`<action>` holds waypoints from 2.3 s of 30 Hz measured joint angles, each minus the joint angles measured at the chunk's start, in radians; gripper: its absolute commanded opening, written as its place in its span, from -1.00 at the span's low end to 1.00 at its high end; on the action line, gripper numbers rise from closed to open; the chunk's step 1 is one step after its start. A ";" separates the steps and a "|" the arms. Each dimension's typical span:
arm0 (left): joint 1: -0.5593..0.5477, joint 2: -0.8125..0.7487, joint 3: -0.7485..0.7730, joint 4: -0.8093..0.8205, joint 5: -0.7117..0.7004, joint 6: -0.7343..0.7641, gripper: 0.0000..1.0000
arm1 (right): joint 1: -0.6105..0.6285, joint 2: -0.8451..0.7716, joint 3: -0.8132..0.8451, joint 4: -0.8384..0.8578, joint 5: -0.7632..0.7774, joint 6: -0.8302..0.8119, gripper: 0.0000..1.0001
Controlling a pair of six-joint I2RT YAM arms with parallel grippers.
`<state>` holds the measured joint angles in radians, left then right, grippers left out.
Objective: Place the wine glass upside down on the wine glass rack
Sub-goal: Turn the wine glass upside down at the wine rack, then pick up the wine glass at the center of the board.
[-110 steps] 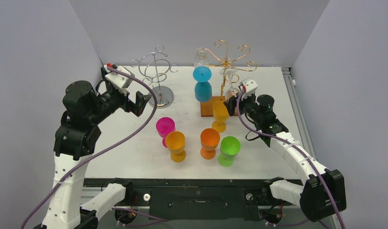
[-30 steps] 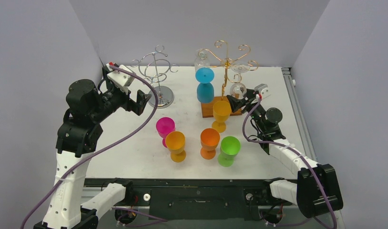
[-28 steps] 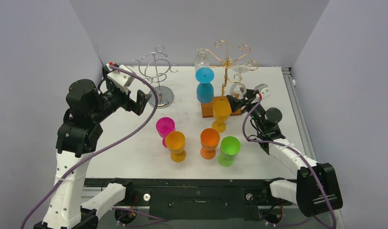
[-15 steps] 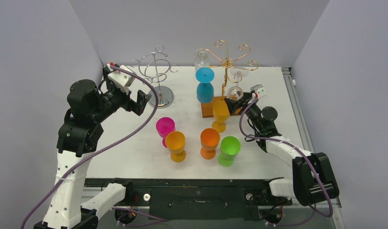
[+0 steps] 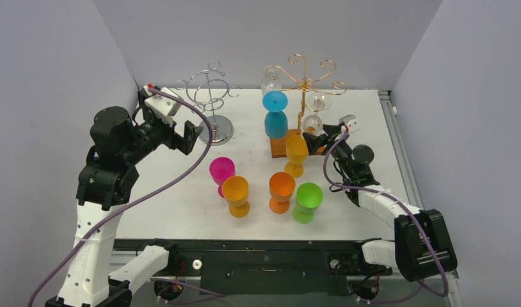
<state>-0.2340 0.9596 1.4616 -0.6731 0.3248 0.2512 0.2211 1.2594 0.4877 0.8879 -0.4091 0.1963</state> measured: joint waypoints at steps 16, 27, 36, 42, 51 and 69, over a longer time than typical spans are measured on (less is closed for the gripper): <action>0.000 0.000 0.000 -0.001 0.002 -0.001 0.93 | 0.044 -0.394 -0.023 -0.447 0.145 0.103 0.52; 0.000 -0.006 0.000 -0.005 0.005 -0.003 0.92 | 0.407 -0.467 0.053 -0.904 0.478 0.192 0.01; 0.000 -0.011 0.000 -0.008 0.005 -0.003 0.92 | 0.494 -0.250 0.333 -1.085 0.569 0.178 -0.10; 0.000 -0.017 0.000 -0.016 0.004 -0.003 0.92 | 0.499 -0.140 0.410 -1.170 0.587 0.141 -0.06; 0.000 -0.018 0.000 -0.021 0.004 -0.003 0.92 | 0.507 -0.056 0.446 -1.223 0.597 0.076 -0.05; 0.000 -0.011 0.000 -0.027 0.000 -0.003 0.92 | 0.517 0.061 0.525 -1.194 0.587 -0.030 0.01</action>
<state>-0.2340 0.9489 1.4616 -0.7006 0.3248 0.2478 0.7383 1.3205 1.0122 -0.3065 0.1783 0.1661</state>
